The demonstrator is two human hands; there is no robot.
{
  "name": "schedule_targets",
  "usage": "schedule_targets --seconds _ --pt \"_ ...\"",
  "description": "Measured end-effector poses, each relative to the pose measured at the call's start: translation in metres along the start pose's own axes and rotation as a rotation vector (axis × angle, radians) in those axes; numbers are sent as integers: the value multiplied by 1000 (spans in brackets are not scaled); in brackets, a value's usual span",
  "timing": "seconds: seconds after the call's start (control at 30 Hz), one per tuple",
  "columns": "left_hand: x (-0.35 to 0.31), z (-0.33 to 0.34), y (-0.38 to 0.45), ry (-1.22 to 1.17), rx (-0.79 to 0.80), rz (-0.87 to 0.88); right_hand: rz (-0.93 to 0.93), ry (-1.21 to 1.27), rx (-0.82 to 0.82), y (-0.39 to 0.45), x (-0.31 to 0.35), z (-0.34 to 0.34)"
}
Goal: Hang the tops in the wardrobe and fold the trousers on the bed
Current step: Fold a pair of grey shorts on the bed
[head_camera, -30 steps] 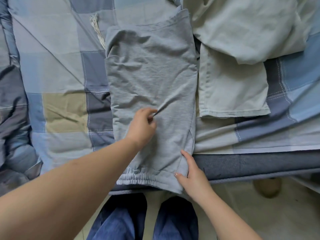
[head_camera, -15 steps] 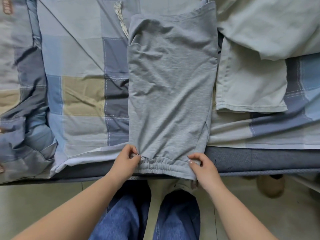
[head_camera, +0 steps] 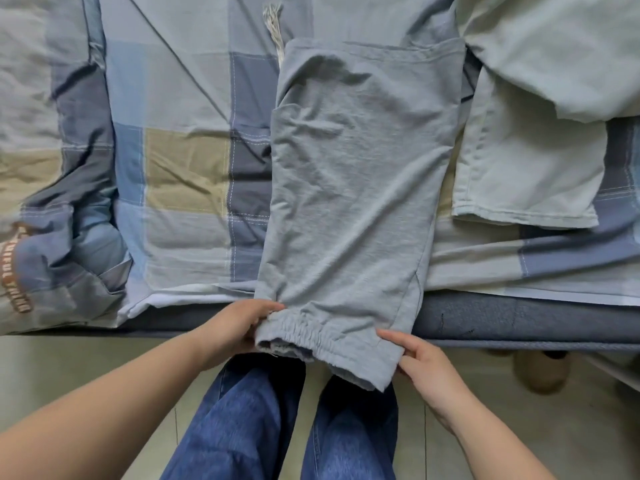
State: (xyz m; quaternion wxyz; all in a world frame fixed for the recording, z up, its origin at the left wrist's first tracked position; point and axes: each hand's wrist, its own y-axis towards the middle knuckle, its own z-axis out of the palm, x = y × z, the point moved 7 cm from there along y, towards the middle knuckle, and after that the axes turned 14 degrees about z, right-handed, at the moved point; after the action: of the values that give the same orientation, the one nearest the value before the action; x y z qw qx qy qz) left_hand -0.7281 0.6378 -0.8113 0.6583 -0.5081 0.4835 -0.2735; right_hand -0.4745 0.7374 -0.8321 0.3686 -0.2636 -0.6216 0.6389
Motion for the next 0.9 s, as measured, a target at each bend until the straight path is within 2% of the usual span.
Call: schedule_targets --seconds 0.1,0.17,0.27,0.33,0.37,0.4,0.47,0.57,0.67,0.8,0.9 --pt "-14 1 2 -35 153 -2 -75 5 -17 -2 13 -1" --pt "-22 -4 4 -80 202 -3 -115 26 -41 -4 24 -4" --pt "-35 -5 9 -224 319 21 -208 59 -140 -5 45 -14" --pt "-46 -3 14 -115 387 124 -298 63 -215 -9 65 -22" --pt "-54 -6 19 64 376 220 -348 33 -258 -11 77 -26" --pt "-66 -10 27 266 304 343 -400 -24 -310 -14 91 -31" --pt "-104 -21 38 572 60 584 -498 -159 -417 -15 122 -39" --pt "-165 -27 45 750 -200 869 -642 -240 -502 -18 175 -46" --pt "-221 -25 60 643 -271 984 -723 -166 -474 -11 231 -54" --pt "-278 -20 94 427 -312 961 -754 -45 -511 10 300 -74" --pt "-311 -19 118 352 -431 1003 -621 37 -533 47 336 -92"
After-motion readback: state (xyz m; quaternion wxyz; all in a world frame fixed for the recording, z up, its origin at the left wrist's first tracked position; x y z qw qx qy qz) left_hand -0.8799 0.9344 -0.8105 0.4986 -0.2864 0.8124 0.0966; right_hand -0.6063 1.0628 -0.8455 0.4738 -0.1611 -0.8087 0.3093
